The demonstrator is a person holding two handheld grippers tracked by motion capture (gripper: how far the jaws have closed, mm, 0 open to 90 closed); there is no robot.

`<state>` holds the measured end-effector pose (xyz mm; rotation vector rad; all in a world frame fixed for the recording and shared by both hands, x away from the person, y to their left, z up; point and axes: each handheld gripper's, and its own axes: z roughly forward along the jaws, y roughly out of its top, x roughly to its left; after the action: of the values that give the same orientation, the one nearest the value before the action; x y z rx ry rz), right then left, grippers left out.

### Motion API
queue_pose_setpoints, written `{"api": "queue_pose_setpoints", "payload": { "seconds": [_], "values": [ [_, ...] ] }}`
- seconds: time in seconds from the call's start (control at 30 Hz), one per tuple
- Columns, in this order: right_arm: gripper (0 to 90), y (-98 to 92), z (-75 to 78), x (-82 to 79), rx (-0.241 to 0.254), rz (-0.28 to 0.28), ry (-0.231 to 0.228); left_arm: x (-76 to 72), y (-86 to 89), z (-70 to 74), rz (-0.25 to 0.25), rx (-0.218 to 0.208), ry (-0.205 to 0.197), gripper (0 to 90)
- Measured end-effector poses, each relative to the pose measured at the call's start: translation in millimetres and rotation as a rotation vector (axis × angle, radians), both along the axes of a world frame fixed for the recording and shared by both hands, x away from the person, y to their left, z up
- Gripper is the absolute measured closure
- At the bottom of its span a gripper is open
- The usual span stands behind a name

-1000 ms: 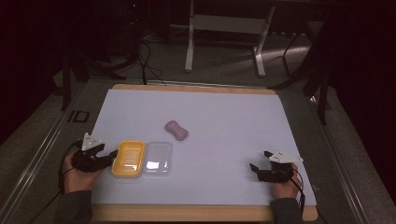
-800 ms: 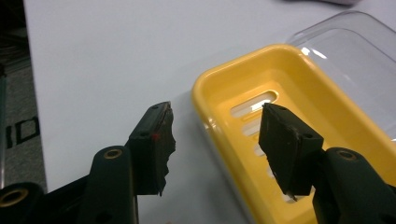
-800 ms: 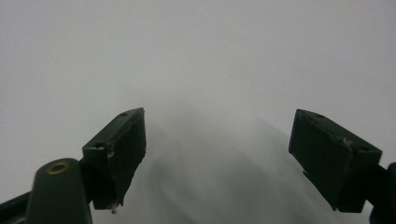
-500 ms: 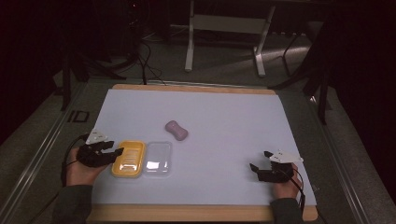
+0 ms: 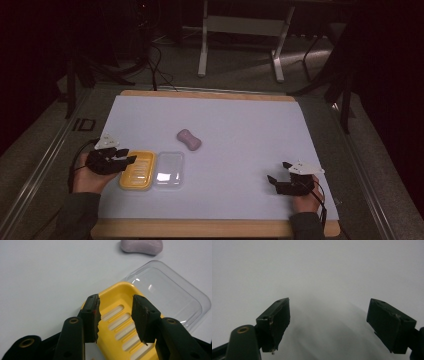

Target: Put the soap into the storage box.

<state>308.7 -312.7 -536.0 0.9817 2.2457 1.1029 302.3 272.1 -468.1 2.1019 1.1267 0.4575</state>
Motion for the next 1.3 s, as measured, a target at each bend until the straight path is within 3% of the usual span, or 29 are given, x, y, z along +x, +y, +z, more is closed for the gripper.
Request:
{"api": "queue_pose_setpoints", "payload": {
  "seconds": [0.53, 0.77, 1.3],
  "values": [
    [18.6, 0.7, -0.1, -0.3, -0.004, 0.002, -0.001, 15.0, -27.4, 3.0, -0.091, 0.046, 0.012, 62.5],
    [18.6, 1.0, -0.3, -0.2, -0.006, 0.003, -0.003, 18.4, -32.2, 6.4, -0.107, 0.051, 0.015, 62.2],
    [18.6, 1.9, -0.4, -0.6, -0.015, 0.007, -0.001, 29.0, -47.3, 7.2, -0.174, 0.122, 0.031, 62.3]
  ]
}}
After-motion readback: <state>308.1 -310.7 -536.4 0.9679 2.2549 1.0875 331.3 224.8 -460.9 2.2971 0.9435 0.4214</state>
